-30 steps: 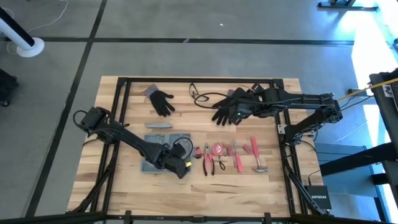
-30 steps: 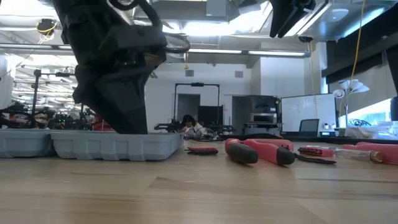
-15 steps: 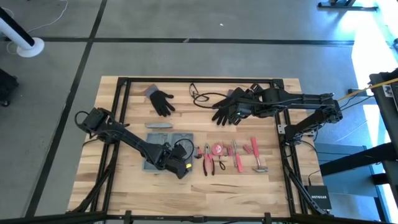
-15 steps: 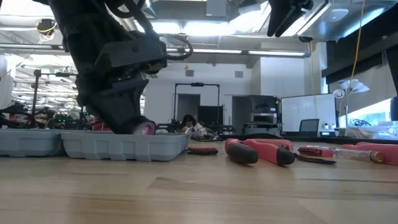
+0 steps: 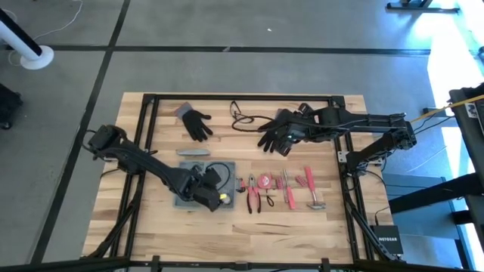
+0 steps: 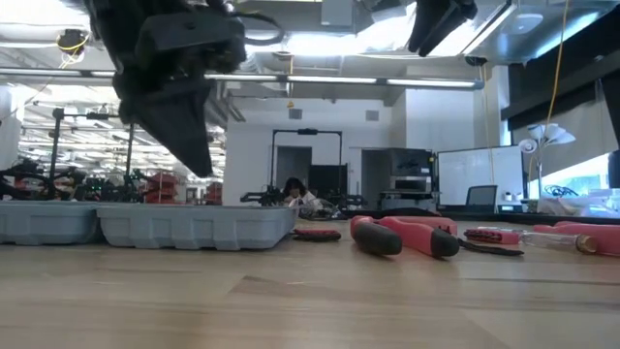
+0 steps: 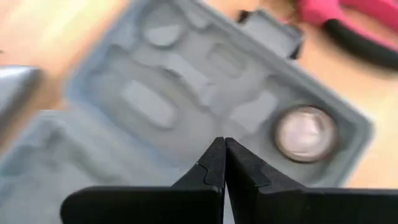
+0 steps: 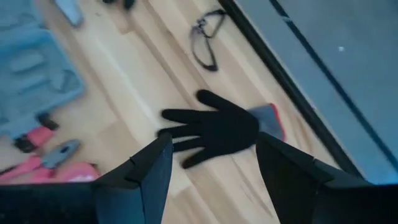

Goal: Prefit tool cases

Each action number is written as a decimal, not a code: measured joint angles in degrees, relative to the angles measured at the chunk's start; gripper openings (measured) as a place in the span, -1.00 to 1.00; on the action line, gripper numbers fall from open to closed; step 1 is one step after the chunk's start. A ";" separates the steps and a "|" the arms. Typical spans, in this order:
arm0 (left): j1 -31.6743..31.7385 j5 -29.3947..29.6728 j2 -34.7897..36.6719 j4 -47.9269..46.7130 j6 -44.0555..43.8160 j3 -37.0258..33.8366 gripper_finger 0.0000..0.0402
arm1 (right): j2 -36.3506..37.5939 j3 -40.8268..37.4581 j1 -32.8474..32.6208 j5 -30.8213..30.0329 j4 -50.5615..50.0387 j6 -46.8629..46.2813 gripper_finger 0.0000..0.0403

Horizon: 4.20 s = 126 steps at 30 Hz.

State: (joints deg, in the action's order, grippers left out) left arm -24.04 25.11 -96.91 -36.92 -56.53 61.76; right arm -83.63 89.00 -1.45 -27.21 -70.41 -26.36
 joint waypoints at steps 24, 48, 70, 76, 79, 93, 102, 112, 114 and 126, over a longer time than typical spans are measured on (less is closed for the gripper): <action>0.51 -6.41 -1.72 10.94 -4.82 -3.19 -0.38 | -0.25 -16.06 -0.02 14.87 17.86 -2.27 0.09; 0.80 -5.31 -5.45 14.15 -4.12 -1.88 -0.10 | -0.25 -16.06 -0.02 16.34 20.88 -1.82 0.09; 0.01 -8.07 -2.98 3.68 12.33 -0.37 -0.10 | -7.13 -39.03 -11.36 36.32 81.27 -50.77 0.09; 0.03 -8.59 -3.29 8.41 16.85 -0.39 -0.10 | -15.10 -37.24 -15.75 35.31 84.25 -58.75 0.09; 0.04 -8.64 -4.30 7.94 18.84 -0.47 -0.10 | -18.84 -35.49 -16.76 34.19 84.65 -60.30 0.09; 0.07 -6.76 -7.86 15.41 19.89 -0.46 -0.33 | -26.98 -29.63 -16.06 26.56 84.19 -64.66 0.09; 0.47 -6.03 -9.63 20.62 19.89 -1.57 -0.52 | -27.00 -29.65 -15.76 25.19 82.91 -64.52 0.09; 0.84 -4.29 -9.58 24.22 20.83 -1.60 -0.66 | -27.22 -29.65 -15.37 22.73 83.04 -64.45 0.09; 0.84 -4.23 -9.51 23.93 21.46 -1.56 -0.67 | -27.24 -29.67 -15.11 22.66 83.88 -63.89 0.09; 0.42 -5.47 -7.66 17.79 20.71 -1.56 -0.68 | -27.26 -29.65 -14.91 23.75 90.70 -63.52 0.09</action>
State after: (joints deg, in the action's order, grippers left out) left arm -23.63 19.64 -104.57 -19.12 -35.82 60.20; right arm -110.89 59.35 -16.36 -3.46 20.29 -89.88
